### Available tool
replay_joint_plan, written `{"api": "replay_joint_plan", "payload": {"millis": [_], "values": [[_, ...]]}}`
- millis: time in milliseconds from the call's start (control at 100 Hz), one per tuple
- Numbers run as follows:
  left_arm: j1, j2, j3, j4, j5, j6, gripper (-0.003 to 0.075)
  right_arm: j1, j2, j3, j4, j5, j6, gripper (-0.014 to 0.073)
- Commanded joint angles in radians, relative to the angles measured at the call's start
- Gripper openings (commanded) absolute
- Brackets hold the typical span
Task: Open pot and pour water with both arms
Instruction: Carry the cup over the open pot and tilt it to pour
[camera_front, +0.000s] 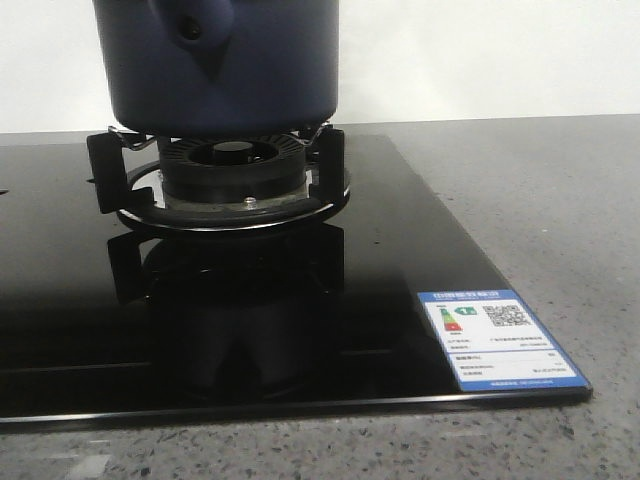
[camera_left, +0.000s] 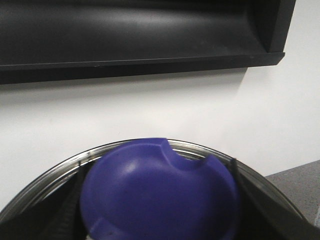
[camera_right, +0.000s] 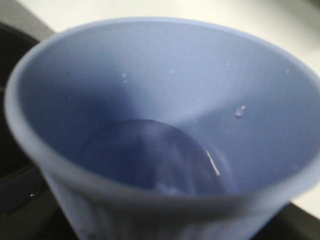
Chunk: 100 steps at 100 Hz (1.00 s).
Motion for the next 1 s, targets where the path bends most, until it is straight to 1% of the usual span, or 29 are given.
{"api": "replay_joint_plan", "payload": {"millis": [0, 180, 290, 420, 620, 790, 990], "values": [[0.003, -0.024, -0.041, 0.001, -0.085, -0.001, 0.0398, 0.032, 0.011, -0.084, -0.106, -0.027, -0.005, 0.0339], [0.003, -0.024, -0.041, 0.001, -0.083, -0.001, 0.0398, 0.084, 0.086, -0.164, -0.268, 0.065, -0.005, 0.0339], [0.003, -0.024, -0.041, 0.001, -0.081, -0.001, 0.0398, 0.103, 0.109, -0.180, -0.378, 0.061, -0.005, 0.0338], [0.003, -0.024, -0.041, 0.001, -0.081, -0.001, 0.0398, 0.121, 0.122, -0.180, -0.521, 0.045, -0.005, 0.0338], [0.003, -0.024, -0.041, 0.001, -0.081, -0.001, 0.0398, 0.125, 0.141, -0.180, -0.671, 0.013, -0.005, 0.0337], [0.003, -0.024, -0.041, 0.001, -0.079, -0.001, 0.0398, 0.125, 0.152, -0.180, -0.836, -0.057, -0.005, 0.0337], [0.003, -0.024, -0.041, 0.001, -0.077, -0.001, 0.0398, 0.125, 0.152, -0.180, -0.960, -0.131, -0.005, 0.0337]]}}
